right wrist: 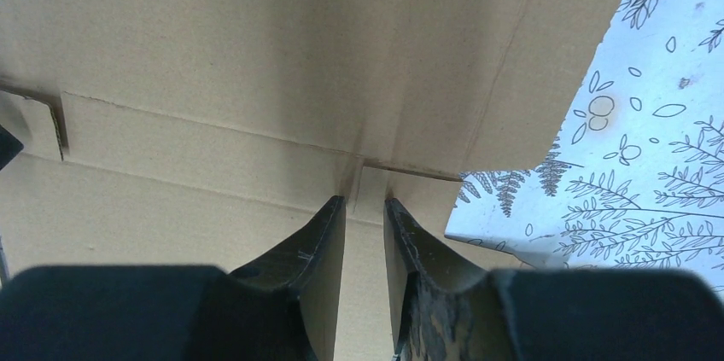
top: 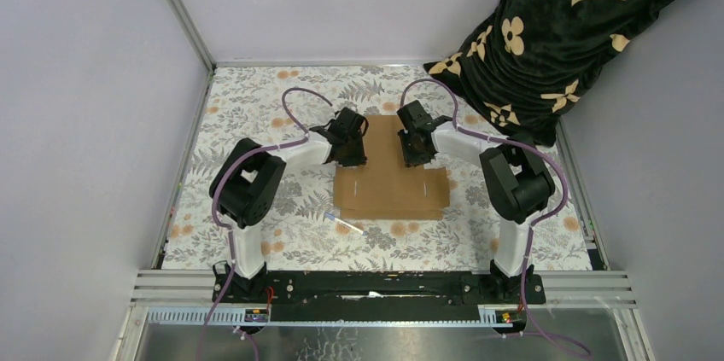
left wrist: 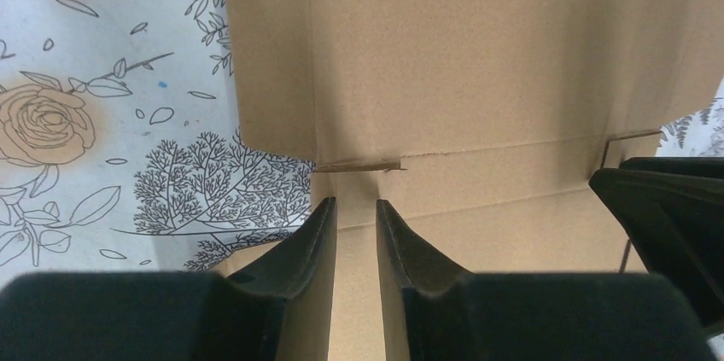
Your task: Fold the paper box
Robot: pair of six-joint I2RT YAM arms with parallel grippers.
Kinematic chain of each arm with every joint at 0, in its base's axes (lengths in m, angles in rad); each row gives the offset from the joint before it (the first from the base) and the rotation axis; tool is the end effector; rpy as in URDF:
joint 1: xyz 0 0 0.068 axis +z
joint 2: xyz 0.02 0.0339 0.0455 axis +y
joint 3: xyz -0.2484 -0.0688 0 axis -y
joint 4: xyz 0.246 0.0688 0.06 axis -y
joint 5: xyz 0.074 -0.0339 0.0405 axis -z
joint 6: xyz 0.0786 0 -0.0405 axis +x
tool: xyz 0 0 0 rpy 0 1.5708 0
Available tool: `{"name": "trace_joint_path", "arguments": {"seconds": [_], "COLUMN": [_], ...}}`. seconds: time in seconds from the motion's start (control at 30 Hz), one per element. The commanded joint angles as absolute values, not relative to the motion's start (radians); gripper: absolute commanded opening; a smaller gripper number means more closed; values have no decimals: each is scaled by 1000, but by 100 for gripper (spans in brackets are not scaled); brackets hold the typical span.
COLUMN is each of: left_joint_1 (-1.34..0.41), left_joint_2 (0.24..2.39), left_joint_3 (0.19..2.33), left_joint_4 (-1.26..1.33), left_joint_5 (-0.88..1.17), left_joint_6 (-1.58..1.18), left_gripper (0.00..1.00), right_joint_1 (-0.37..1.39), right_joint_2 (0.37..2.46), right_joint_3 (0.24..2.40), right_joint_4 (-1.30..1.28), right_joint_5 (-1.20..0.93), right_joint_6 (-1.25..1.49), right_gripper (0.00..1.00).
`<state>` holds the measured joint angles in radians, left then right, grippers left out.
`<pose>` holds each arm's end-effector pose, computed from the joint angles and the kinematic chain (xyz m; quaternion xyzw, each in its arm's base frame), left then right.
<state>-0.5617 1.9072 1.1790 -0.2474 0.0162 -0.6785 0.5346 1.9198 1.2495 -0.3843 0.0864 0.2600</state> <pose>0.3472 -0.2200 0.1027 -0.0534 0.9545 -0.1767 0.2341 0.3564 0.2031 0.1087 -0.1213 0.9584 0.0602 0.2513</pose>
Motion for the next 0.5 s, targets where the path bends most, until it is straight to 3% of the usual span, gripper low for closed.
{"name": "trace_joint_path", "arguments": {"seconds": [0.0, 0.47], "left_joint_1": [-607, -631], "left_joint_2": [1994, 2054], "left_joint_3": [1199, 1244], "left_joint_4": [-326, -365], "left_joint_5": [-72, -150], "left_joint_6": [-646, -627], "left_gripper": [29, 29], "right_joint_1": [554, 554], "right_joint_2": [2003, 2039], "right_joint_3": [1242, 1262], "right_joint_4": [-407, -408], "right_joint_5": [118, 153], "right_joint_6": [279, 284], "right_gripper": [31, 35]}}
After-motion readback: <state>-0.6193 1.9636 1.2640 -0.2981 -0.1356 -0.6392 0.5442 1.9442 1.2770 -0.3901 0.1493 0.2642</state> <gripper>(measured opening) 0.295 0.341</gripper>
